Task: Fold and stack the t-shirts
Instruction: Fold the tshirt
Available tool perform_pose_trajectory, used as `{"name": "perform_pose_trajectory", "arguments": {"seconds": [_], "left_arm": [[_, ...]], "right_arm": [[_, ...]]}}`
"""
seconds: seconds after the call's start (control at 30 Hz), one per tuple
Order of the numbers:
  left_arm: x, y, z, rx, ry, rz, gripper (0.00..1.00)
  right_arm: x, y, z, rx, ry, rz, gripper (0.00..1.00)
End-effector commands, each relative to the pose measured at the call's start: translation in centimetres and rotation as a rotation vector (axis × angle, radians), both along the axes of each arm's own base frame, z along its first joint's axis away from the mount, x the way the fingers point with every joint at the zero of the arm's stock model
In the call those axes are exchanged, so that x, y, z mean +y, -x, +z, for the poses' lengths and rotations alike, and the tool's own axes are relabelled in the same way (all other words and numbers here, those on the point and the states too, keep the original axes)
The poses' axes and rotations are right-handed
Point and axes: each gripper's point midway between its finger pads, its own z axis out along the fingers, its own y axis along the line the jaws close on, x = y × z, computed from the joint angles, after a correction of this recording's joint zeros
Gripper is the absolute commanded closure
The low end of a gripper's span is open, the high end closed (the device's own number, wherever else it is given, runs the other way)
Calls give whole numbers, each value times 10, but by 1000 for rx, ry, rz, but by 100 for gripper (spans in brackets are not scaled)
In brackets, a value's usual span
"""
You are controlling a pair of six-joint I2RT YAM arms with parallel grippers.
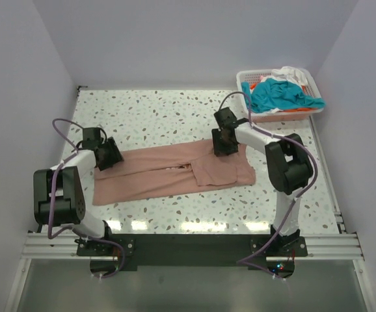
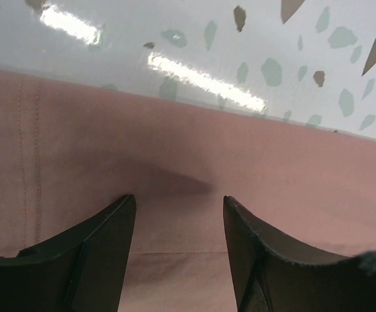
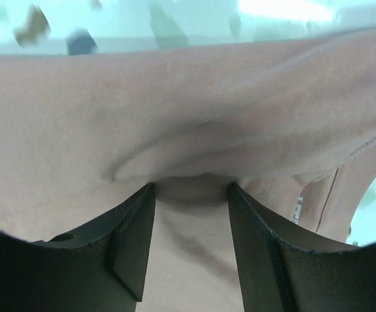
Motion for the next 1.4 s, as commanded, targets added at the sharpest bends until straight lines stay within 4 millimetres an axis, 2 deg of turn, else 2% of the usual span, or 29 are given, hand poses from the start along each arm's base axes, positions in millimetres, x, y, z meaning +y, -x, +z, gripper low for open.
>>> {"name": "perform_pose_trajectory", "arguments": {"seconds": [0.0,0.03,0.1,0.13,0.17,0.2,0.23,0.27,0.3,0.33,0.4,0.43,0.5,0.6,0.67,0.73,0.77,0.87,0.9,0.97,1.0,1.07,1.1,1.17,1.2,1.37], "left_arm": [[10,37,-12,102,-46,22,38],[9,43,-12,108,-47,21,38],[8,48,-11,109,-41,21,38],[7,52,-9,108,-41,21,38],[7,54,-8,109,-38,21,38],[6,56,-8,109,-39,18,38],[6,59,-5,106,-40,17,38],[5,61,-4,102,-40,15,38],[5,63,-4,100,-38,15,38],[4,66,-2,95,-41,13,38],[2,68,1,83,-36,6,38],[2,67,6,63,-36,7,38],[-2,65,13,37,-33,-6,38],[-3,61,27,-9,-36,-13,38],[-3,58,36,-43,-46,-23,38],[-4,55,43,-67,-54,-32,38],[-4,55,44,-71,-55,-38,38],[-8,51,46,-91,-43,-47,39],[-11,49,47,-99,-33,-53,39],[-20,43,46,-123,2,-66,39],[-26,41,46,-127,14,-81,39],[-35,35,45,-135,27,-91,40],[-42,32,44,-136,24,-115,40],[-43,29,42,-126,11,-110,40],[-51,29,41,-121,12,-131,39],[-49,27,34,-99,-8,-123,39]], "right_arm": [[7,-25,-22,8,31,1,47],[16,-44,-10,-28,11,2,47],[19,-52,-24,3,28,0,47],[27,-70,-13,-33,12,-2,47],[29,-74,-13,-30,15,-3,47],[31,-78,-25,-14,26,-6,47],[33,-85,-24,-20,25,-12,47],[41,-102,-9,-60,6,-13,47],[44,-108,-10,-61,1,-17,47],[52,-125,-6,-87,-15,-18,46],[58,-133,-7,-81,-27,-30,46],[66,-143,-7,-94,-51,-28,46],[75,-148,-6,-92,-88,-35,46],[92,-158,7,-123,-175,-38,44],[102,-164,26,-173,-238,-23,43],[102,-164,32,-198,-251,-20,42],[104,-169,54,-248,-270,-9,42],[103,-170,76,-295,-275,18,42],[102,-169,95,-325,-287,22,41],[100,-165,104,-341,-285,35,42],[98,-162,123,-370,-296,39,41],[94,-153,121,-359,-288,42,41],[92,-149,132,-372,-292,43,41],[86,-137,123,-339,-280,41,41],[85,-133,121,-332,-276,40,41],[75,-110,95,-279,-262,24,41]]}}
